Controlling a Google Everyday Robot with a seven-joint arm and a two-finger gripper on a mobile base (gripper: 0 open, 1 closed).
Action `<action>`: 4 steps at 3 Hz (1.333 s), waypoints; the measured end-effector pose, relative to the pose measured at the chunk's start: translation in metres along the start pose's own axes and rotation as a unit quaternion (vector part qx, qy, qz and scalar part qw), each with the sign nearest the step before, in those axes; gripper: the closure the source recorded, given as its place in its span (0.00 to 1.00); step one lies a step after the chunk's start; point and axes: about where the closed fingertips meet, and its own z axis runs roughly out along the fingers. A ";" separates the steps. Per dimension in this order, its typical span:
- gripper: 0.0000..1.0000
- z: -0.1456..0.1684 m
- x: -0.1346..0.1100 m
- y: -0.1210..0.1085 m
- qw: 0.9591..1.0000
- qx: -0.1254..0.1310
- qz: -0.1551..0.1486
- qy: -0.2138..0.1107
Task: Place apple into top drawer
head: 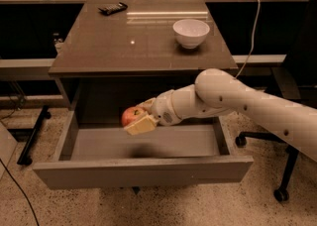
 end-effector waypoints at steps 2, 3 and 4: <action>1.00 0.022 0.029 -0.013 0.999 -0.023 0.044 -0.003; 1.00 0.032 0.042 -0.014 0.998 -0.012 0.054 0.026; 1.00 0.044 0.062 -0.015 0.996 0.003 0.063 0.059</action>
Offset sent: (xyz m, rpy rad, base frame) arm 0.0085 0.0000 -0.0301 0.0259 0.0759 -0.0089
